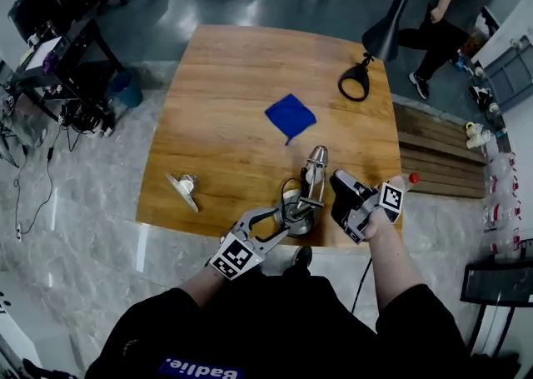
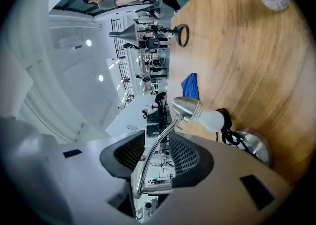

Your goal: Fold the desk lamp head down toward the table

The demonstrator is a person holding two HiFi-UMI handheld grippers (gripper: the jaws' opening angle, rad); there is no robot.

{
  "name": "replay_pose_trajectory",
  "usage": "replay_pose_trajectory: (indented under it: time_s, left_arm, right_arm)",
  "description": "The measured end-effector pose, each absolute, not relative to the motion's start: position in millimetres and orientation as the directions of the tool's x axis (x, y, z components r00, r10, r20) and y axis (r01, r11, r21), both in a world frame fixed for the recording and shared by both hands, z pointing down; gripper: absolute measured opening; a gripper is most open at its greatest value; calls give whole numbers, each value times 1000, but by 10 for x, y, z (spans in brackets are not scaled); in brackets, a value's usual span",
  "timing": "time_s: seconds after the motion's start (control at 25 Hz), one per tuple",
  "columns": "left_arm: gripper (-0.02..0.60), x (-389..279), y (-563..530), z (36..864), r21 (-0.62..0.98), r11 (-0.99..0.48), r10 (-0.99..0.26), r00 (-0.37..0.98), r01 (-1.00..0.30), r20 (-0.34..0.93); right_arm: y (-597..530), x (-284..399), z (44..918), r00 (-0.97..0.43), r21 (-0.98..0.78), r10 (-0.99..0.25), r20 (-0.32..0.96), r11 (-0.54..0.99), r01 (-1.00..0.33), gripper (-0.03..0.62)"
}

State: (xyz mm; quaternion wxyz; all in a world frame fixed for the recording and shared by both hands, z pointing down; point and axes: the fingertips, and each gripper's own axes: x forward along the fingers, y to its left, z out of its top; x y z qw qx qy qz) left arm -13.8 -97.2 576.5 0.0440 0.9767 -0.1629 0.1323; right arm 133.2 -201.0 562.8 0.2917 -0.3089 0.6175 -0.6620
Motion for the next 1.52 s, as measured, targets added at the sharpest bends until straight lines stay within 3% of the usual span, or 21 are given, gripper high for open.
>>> replay_pose_trajectory:
  time_s: [0.32, 0.52, 0.8, 1.0, 1.24, 1.52]
  left_arm:
    - [201, -132, -896, 5352, 162, -918, -329, 924, -361, 197]
    - [201, 72, -535, 5068, 224, -893, -362, 919, -391, 160]
    - [201, 399, 65, 4816, 314, -817, -467, 874, -484, 135]
    - [198, 521, 488, 4562, 311, -835, -440, 890, -454, 118]
    - [96, 249, 767, 4213, 304, -874, -382, 923, -380, 55]
    - [40, -133, 962, 4012, 256, -905, -340, 939, -341, 50]
  right_arm:
    - [-1520, 1223, 5116, -634, -999, -773, -26, 50, -19, 138]
    - [-1084, 1302, 4773, -677, -975, -728, -110, 212, -69, 138]
    - [-183, 1370, 4665, -793, -921, -602, -96, 357, -159, 138]
    - [279, 1170, 4530, -857, -830, -512, -59, 502, -243, 137]
    - [611, 695, 4190, -872, -672, -488, -44, 660, -335, 71]
    - [865, 298, 3993, -854, -531, -520, -10, 726, -436, 30]
